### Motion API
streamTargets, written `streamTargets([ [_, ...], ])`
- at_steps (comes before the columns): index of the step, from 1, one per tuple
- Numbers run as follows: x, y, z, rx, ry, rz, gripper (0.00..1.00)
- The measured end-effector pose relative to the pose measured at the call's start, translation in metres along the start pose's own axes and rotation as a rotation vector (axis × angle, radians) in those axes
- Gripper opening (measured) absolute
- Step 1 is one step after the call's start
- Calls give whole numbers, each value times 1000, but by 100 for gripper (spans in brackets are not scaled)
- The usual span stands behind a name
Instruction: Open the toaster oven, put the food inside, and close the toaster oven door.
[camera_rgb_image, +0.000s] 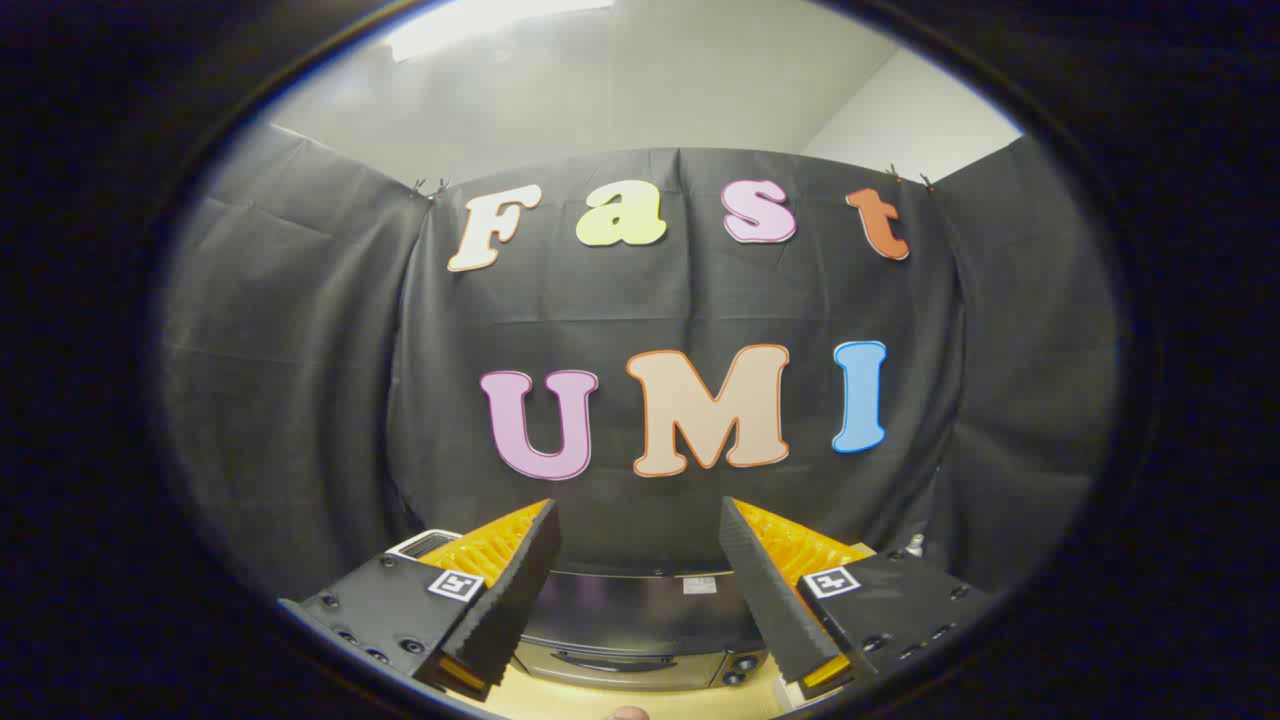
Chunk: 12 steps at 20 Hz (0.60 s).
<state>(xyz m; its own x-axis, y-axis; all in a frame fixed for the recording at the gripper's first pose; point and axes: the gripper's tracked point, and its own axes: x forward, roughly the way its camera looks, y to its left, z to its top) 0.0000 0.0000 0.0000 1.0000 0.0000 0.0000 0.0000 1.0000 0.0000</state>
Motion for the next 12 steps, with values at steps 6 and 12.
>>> streamTargets([
  [6, -4, 2, -2, 10, 1, -8, 99],
  [12, -5, 8, -13, 19, 17, -11, 99],
])
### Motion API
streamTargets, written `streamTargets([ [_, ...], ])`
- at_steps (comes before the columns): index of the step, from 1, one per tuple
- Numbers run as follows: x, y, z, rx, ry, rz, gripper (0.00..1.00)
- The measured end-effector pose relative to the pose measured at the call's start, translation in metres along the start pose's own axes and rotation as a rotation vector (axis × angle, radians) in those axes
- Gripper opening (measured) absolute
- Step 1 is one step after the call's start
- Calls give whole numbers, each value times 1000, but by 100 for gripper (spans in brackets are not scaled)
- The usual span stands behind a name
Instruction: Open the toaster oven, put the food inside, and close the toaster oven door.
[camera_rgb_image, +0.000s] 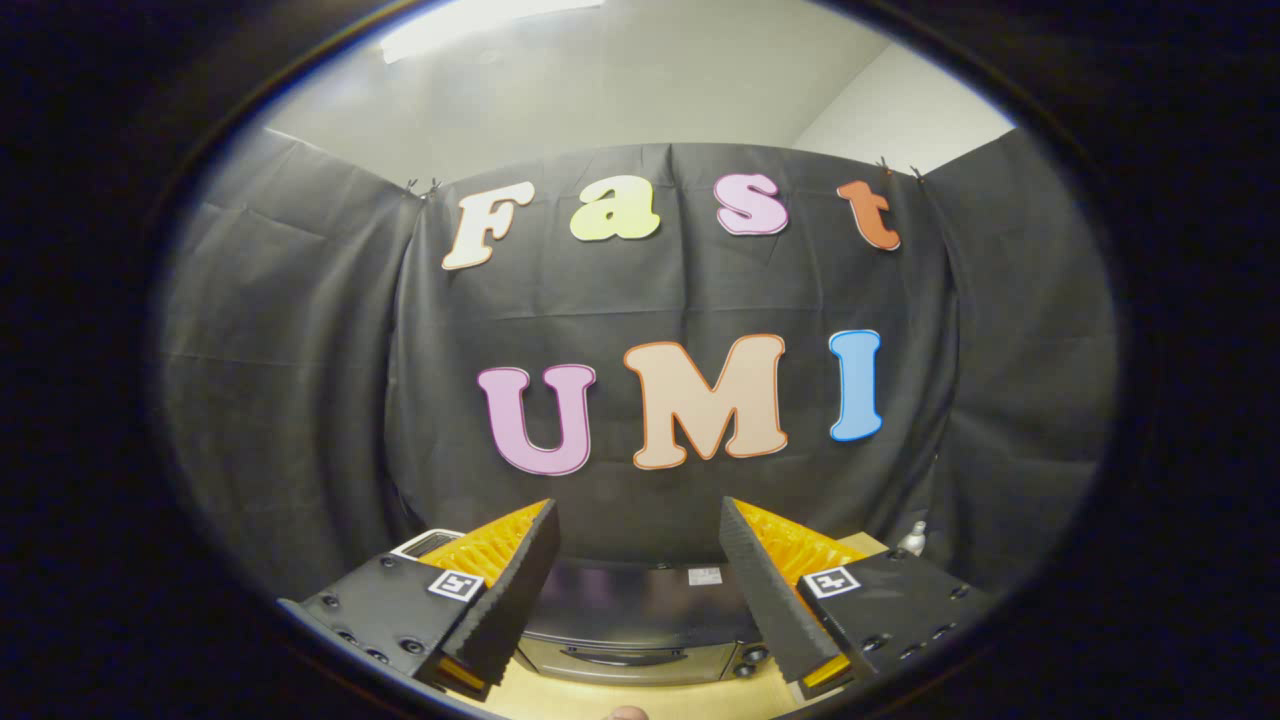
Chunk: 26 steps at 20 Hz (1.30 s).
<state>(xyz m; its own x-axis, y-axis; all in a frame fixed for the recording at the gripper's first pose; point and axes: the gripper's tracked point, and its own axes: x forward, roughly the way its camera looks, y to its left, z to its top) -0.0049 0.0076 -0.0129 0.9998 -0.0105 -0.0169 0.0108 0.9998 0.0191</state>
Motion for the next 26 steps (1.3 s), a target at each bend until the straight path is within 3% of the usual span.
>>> streamTargets([
  [12, 9, 3, -41, 20, 31, -17, 99],
  [26, 63, -4, -251, -28, 333, -61, 99],
])
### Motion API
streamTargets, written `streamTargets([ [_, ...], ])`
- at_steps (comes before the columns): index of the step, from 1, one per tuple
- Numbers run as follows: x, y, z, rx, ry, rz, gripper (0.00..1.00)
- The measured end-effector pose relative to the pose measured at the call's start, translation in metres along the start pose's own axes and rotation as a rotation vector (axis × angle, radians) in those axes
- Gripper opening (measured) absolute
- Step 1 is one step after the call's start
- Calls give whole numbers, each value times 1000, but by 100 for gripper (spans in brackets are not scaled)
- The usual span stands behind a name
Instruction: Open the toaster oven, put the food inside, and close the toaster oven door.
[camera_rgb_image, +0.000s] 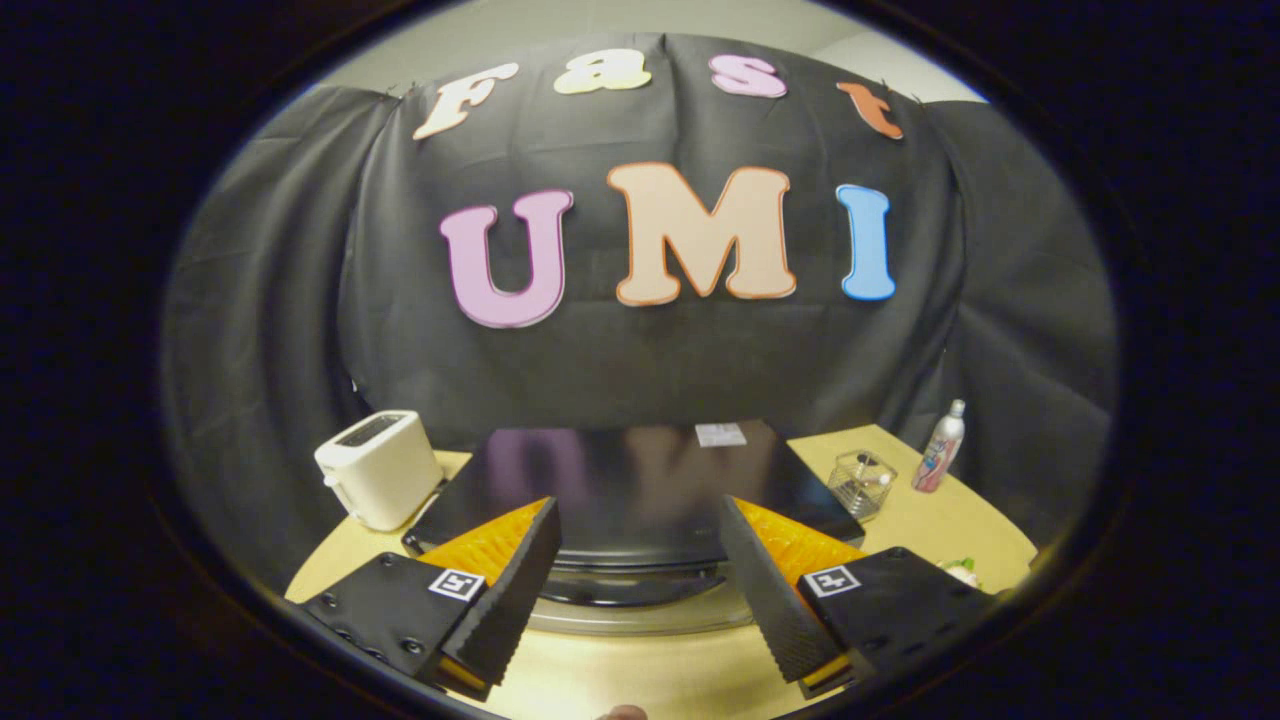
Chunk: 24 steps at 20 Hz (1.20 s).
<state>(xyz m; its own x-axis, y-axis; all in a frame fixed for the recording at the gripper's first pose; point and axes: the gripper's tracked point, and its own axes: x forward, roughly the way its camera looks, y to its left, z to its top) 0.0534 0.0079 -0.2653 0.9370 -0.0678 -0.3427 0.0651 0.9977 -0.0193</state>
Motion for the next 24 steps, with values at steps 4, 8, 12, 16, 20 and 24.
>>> streamTargets([
  [4, 9, 1, -22, 26, 6, 9, 99],
  [8, 9, -1, -29, 30, -6, 11, 99],
  [12, -4, -2, -33, 6, 9, 11, 99],
  [16, -23, -5, -43, 1, 21, 8, 99],
  [20, -49, -8, -62, -3, 53, -2, 99],
  [24, -73, -11, -90, -10, 111, -18, 99],
])
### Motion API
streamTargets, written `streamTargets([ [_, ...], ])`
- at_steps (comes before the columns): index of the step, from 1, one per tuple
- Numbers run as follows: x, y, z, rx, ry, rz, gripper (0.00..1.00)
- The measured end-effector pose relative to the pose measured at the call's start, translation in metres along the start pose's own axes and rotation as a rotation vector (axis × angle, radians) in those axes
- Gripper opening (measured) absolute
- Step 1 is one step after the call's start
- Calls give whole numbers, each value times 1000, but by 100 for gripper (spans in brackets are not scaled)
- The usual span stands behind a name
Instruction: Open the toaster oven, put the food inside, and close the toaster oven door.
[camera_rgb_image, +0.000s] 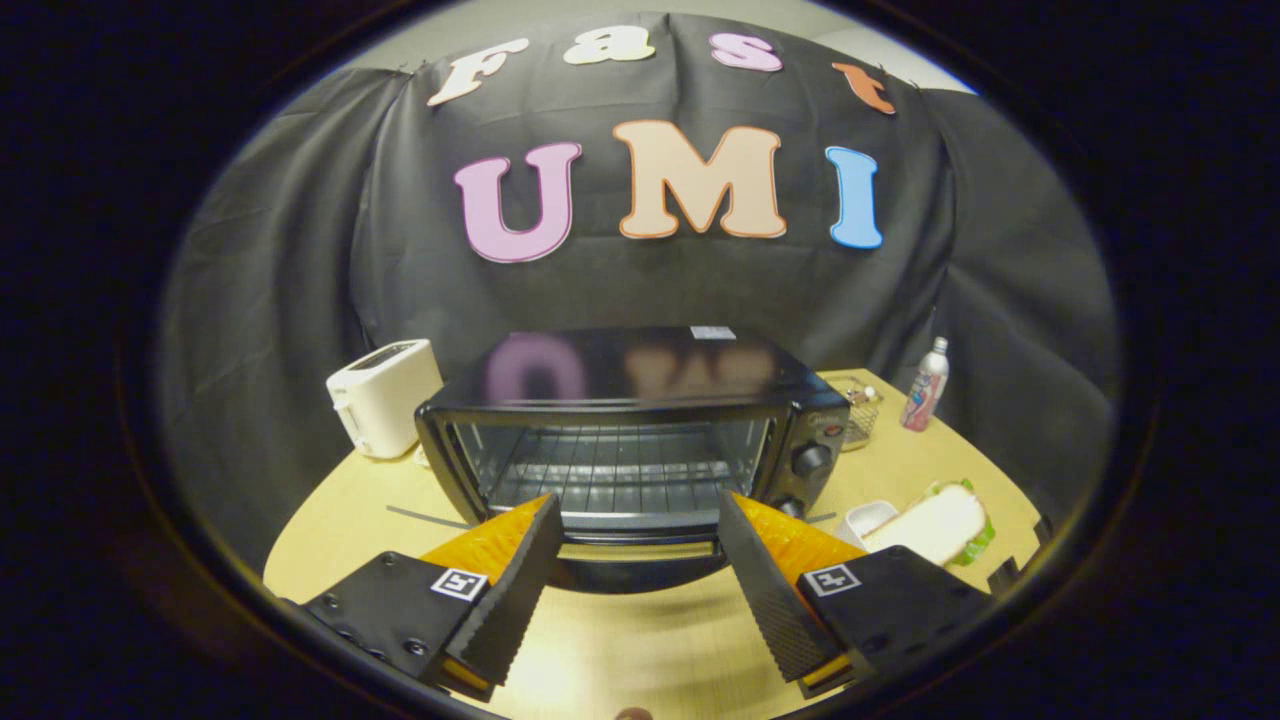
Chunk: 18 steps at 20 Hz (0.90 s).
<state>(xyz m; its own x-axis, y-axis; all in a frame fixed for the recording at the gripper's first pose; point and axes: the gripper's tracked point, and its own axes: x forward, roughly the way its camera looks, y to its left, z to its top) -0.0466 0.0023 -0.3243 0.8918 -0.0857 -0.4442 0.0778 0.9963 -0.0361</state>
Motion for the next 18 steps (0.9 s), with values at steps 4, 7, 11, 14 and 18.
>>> streamTargets([
  [4, -12, -3, -24, 0, 49, -9, 99],
  [7, -17, -3, -36, -7, 81, -10, 99],
  [11, -19, -4, -57, -9, 126, -15, 99],
  [14, -21, -6, -80, -20, 179, -13, 98],
  [18, -12, -10, -113, -28, 262, -23, 98],
])
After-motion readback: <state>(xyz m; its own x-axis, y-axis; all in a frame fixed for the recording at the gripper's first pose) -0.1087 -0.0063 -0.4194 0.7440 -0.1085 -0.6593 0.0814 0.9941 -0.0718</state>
